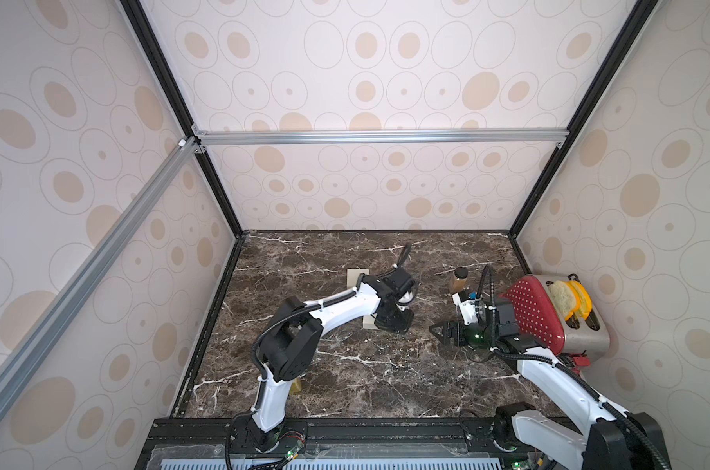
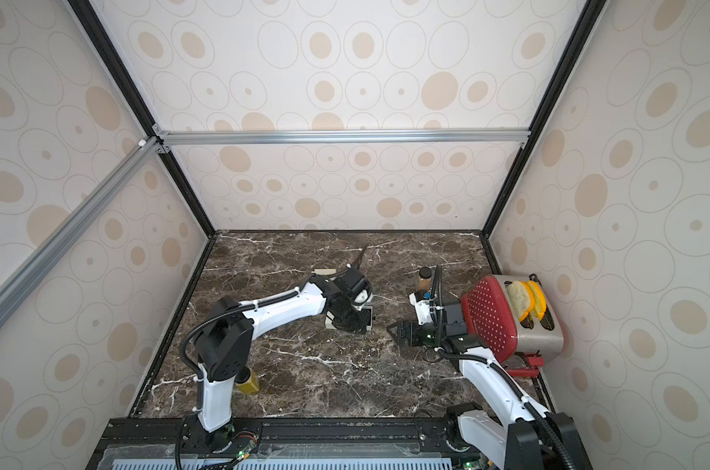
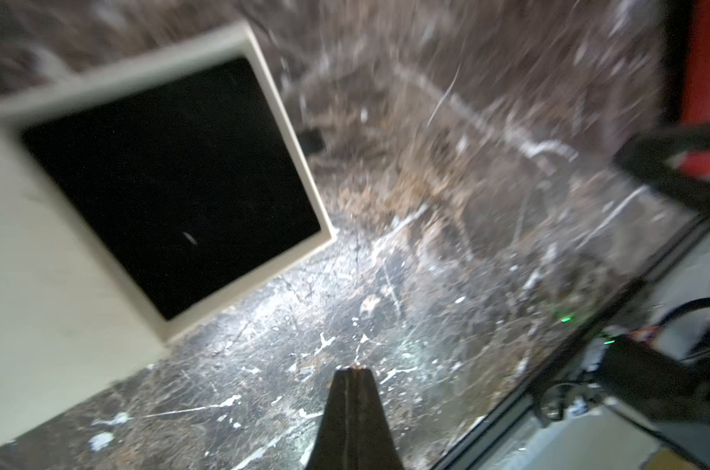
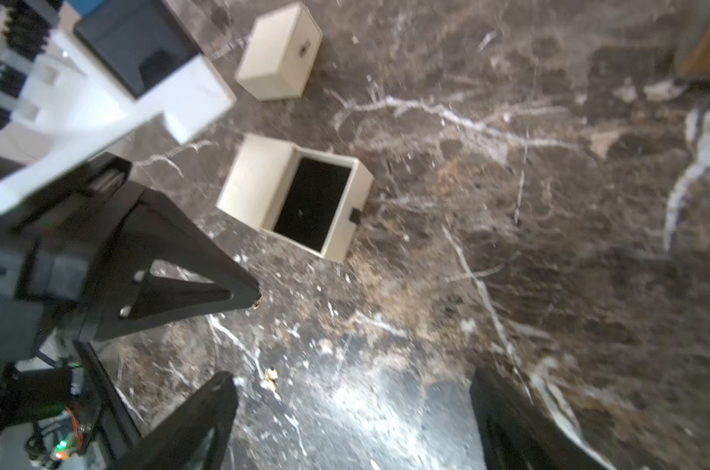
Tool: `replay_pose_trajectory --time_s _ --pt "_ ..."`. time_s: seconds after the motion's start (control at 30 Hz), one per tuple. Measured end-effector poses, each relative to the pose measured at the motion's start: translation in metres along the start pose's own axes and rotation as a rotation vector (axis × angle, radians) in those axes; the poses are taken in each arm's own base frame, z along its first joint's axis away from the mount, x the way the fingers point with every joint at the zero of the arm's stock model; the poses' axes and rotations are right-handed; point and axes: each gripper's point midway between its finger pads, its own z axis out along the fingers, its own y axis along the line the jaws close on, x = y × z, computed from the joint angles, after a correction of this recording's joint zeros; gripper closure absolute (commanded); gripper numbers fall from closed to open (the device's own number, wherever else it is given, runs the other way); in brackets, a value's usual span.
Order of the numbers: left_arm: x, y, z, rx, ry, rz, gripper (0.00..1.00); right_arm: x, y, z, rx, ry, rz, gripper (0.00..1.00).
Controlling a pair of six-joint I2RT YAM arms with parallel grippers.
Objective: Place the earrings into the drawer-style jewelry box
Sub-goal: Pick up the earring from the center of the board.
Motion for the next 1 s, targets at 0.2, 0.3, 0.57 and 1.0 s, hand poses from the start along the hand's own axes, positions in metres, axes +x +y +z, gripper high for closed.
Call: replay_pose_trajectory --time_s 0.2,0.3,0.57,1.0 --pt "-0.046 0.010 -0.038 0.280 -0.143 -0.296 1.00 -0.021 0.017 0.014 -0.109 -0.162 -0.129 0.30" --pt "-0.046 0.024 -0.032 0.367 -0.124 -0.452 1.00 -0.031 0.022 0.029 -0.174 -0.175 -0.133 0.30" --pt "-0.052 0.020 -0.035 0.600 -0.076 -0.709 1.00 -0.078 0.038 0.071 -0.355 -0.149 0.000 0.32" --pt "-0.065 0.008 -0.057 0.771 -0.039 -0.799 1.00 -0.083 0.065 0.073 -0.480 -0.101 0.019 0.49"
